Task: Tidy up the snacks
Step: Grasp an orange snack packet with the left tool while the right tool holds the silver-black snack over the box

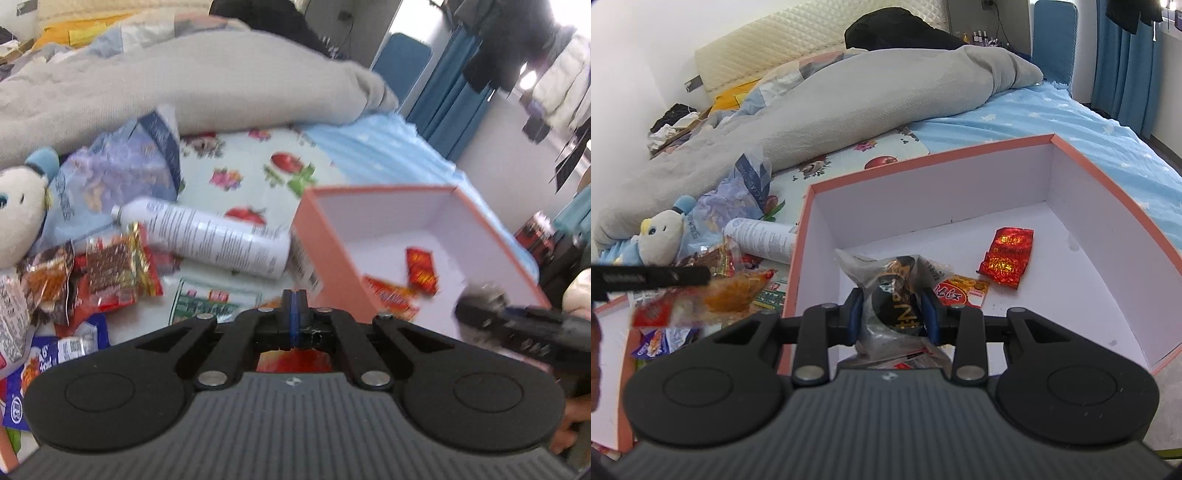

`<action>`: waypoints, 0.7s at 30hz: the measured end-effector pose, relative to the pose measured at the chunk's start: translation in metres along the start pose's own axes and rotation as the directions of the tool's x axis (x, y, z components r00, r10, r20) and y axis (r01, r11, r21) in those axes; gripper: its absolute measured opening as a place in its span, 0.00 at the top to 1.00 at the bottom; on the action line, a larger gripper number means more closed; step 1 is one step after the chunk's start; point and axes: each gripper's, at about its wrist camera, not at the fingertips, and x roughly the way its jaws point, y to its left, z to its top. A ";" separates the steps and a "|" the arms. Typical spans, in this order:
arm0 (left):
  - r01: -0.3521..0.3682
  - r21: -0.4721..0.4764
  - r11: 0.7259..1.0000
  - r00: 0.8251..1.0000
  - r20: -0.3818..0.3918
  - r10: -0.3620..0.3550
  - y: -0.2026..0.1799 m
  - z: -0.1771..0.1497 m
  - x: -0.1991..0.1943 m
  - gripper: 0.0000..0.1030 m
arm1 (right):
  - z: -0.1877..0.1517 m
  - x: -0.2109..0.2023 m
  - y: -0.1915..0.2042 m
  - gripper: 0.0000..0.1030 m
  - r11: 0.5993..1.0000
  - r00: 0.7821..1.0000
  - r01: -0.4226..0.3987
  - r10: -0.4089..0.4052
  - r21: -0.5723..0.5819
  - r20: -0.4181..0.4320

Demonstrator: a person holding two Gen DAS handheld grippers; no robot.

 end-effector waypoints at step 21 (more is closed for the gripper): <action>-0.121 0.160 0.980 0.978 -0.150 0.145 0.030 -0.041 0.072 0.48 | -0.007 -0.002 -0.009 0.64 1.000 1.000 0.010 -0.010 0.014 -0.006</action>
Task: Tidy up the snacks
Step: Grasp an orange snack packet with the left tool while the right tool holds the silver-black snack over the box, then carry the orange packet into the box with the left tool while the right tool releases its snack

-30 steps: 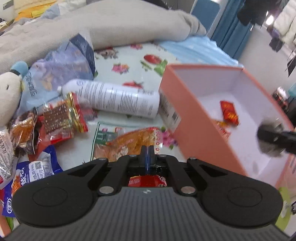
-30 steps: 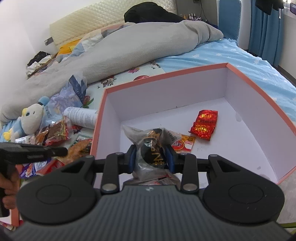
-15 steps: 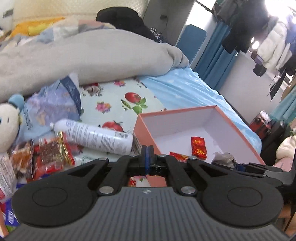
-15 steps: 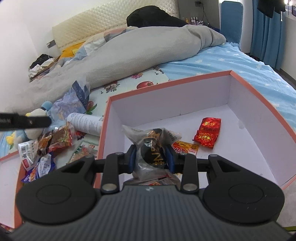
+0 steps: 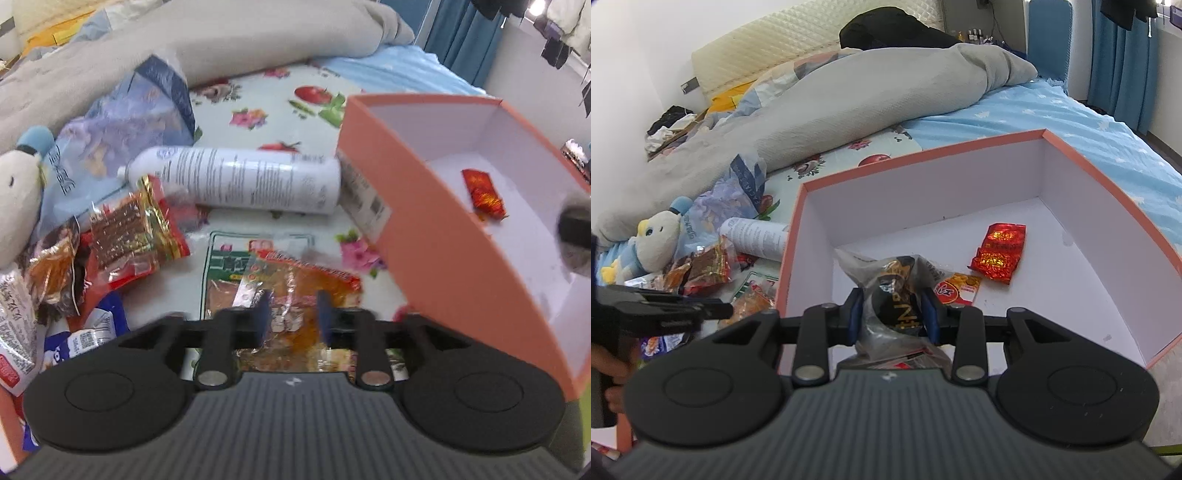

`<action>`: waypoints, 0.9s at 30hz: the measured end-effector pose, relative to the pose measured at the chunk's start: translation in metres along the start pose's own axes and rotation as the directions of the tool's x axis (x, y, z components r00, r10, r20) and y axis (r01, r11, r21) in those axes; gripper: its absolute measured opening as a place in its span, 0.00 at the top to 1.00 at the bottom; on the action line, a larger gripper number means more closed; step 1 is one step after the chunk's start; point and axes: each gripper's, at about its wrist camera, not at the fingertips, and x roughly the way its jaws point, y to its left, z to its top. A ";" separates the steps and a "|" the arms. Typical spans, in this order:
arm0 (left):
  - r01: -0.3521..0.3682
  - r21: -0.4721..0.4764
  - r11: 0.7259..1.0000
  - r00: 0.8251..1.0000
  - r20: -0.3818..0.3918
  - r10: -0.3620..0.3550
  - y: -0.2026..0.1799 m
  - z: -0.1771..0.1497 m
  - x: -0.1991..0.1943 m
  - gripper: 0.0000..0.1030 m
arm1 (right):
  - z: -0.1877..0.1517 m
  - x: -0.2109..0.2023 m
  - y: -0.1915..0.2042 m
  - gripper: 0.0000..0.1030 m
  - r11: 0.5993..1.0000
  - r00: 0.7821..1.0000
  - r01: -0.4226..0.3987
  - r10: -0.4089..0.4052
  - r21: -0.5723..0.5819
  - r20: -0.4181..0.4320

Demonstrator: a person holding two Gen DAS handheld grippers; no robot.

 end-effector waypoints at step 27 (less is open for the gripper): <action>-0.070 0.082 0.994 0.995 -0.058 0.075 -0.018 -0.005 0.043 0.72 | -0.012 0.008 -0.007 0.64 1.000 0.999 0.020 -0.019 0.018 -0.034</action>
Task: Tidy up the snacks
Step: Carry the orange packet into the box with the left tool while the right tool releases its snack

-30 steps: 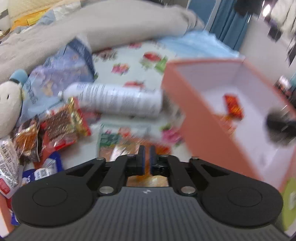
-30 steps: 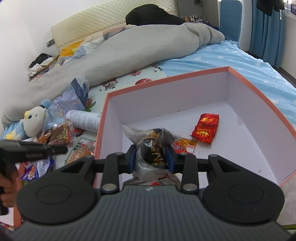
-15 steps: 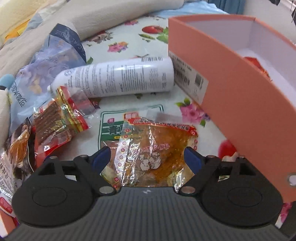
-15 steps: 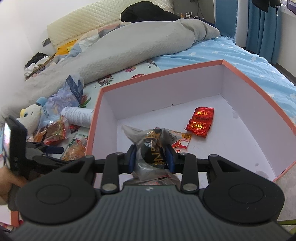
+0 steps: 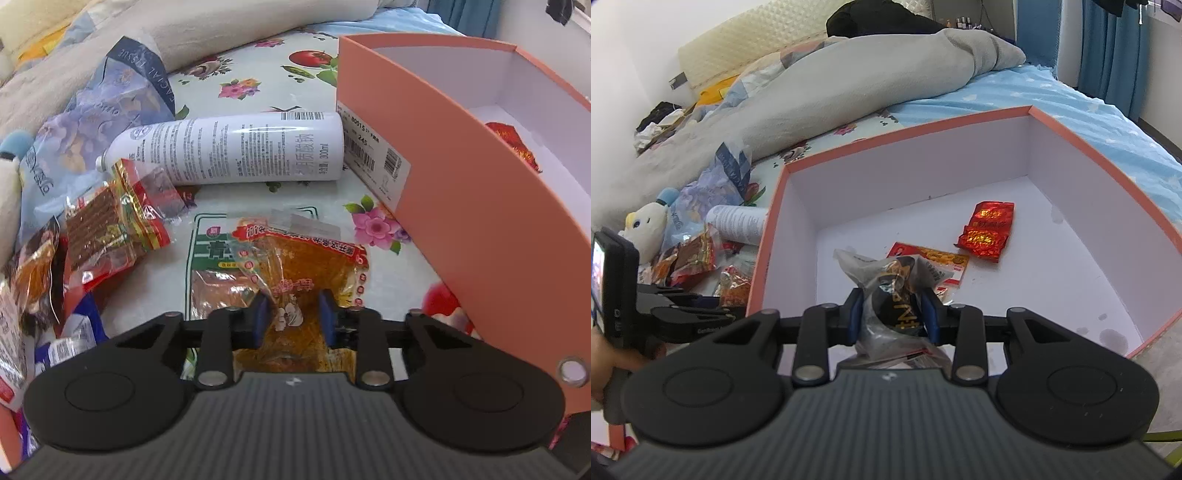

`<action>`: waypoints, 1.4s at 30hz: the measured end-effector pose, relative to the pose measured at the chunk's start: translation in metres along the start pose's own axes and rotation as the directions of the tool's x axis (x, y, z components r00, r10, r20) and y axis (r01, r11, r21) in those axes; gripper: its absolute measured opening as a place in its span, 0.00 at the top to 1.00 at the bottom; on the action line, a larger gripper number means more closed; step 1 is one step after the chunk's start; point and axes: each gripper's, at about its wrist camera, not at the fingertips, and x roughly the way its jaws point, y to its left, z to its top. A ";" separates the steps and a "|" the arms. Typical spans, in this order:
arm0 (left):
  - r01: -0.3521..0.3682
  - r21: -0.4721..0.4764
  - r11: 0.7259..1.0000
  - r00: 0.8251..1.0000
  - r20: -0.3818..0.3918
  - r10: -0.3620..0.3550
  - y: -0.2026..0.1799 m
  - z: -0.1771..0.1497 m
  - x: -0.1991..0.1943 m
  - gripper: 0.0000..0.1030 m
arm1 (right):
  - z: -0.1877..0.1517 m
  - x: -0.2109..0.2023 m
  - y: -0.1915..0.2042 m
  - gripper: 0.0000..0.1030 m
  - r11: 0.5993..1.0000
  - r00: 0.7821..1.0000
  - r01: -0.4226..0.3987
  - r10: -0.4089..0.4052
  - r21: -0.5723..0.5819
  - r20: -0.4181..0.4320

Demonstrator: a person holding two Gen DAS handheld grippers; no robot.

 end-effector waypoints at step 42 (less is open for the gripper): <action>0.245 -0.101 0.964 0.960 0.165 -0.226 -0.115 0.106 -0.111 0.84 | 0.033 -0.003 -0.037 0.75 0.995 0.996 0.089 -0.089 0.039 0.003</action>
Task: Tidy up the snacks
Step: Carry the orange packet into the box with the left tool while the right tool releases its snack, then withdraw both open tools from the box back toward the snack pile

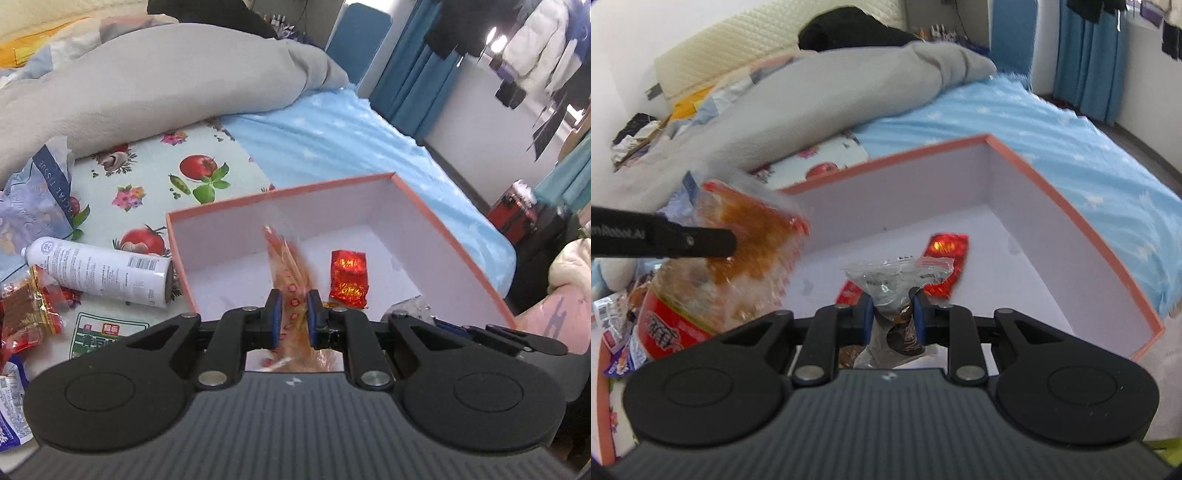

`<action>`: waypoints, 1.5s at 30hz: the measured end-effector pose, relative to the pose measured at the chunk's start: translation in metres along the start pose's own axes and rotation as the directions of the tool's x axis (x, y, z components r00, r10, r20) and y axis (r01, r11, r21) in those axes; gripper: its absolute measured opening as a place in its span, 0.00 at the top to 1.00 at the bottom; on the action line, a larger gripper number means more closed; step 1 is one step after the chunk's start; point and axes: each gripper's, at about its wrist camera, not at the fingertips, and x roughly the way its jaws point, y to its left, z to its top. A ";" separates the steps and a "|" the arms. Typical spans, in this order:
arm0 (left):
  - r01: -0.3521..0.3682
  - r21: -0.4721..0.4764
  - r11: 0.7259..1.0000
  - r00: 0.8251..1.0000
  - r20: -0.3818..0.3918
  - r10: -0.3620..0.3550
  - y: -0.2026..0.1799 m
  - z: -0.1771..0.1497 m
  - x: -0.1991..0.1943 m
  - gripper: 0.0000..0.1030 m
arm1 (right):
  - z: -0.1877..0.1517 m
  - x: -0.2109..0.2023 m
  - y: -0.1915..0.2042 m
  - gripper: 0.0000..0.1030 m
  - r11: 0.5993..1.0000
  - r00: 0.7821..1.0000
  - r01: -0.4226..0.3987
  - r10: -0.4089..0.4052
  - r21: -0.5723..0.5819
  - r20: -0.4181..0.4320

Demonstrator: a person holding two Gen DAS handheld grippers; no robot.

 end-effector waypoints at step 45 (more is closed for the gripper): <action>-0.214 -0.105 0.971 0.905 0.352 0.238 0.059 -0.138 -0.247 0.61 | -0.035 -0.148 0.105 0.50 0.956 0.927 -0.258 0.285 -0.136 0.243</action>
